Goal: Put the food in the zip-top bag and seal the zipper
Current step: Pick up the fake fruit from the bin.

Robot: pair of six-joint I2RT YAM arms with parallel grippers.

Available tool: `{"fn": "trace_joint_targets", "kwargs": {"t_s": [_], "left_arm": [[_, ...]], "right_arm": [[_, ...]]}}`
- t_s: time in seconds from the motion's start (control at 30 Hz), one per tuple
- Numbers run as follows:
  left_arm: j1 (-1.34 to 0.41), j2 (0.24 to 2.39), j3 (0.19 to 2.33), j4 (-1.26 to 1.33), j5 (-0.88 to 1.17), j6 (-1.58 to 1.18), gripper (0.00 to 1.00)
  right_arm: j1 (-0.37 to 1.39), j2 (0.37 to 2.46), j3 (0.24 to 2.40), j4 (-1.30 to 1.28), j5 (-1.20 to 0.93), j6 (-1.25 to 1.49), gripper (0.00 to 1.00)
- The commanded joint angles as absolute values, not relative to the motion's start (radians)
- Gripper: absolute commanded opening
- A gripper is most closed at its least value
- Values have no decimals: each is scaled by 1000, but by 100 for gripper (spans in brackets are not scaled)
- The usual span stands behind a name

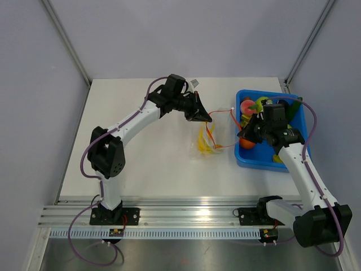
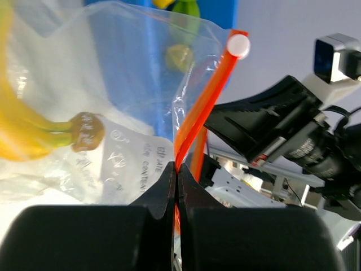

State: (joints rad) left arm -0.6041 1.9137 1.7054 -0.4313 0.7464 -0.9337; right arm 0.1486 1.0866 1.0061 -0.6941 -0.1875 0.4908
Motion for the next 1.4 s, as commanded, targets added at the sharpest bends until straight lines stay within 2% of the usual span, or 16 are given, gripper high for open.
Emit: {"fn": "trace_joint_targets", "kwargs": {"t_s": [0.0, 0.1, 0.13, 0.17, 0.23, 0.27, 0.37, 0.47, 0.6, 0.8, 0.97, 1.37], "left_arm": [[-580, 1835, 1758, -546, 663, -842, 0], [-580, 1807, 1766, -564, 609, -830, 0], [-580, 1804, 1769, -568, 603, -828, 0], [-581, 1809, 1773, -575, 600, -827, 0], [-581, 1810, 1778, -587, 575, -821, 0], [-581, 1810, 1775, -588, 574, -822, 0], [-581, 1810, 1770, -583, 561, -821, 0], [-581, 1810, 1773, -583, 560, -816, 0], [-581, 1812, 1766, -575, 568, -813, 0], [-581, 1809, 1741, -557, 586, -818, 0], [-581, 1807, 1729, -551, 592, -811, 0], [-581, 1812, 1718, -540, 606, -816, 0]], "right_arm": [[155, 1123, 1081, -634, -238, 499, 0], [155, 1161, 1106, -621, -212, 491, 0], [155, 1172, 1117, -638, -207, 485, 5], [155, 1187, 1140, -649, -203, 480, 33], [155, 1171, 1152, -661, -172, 463, 60], [155, 1154, 1158, -661, -123, 459, 77], [156, 1088, 1158, -672, -45, 434, 92], [153, 1036, 1140, -696, 140, 436, 94], [126, 1042, 1091, -732, 235, 486, 93], [23, 1167, 962, -655, 109, 540, 95], [18, 1264, 882, -540, 14, 540, 99], [15, 1422, 772, -216, 44, 535, 100]]}}
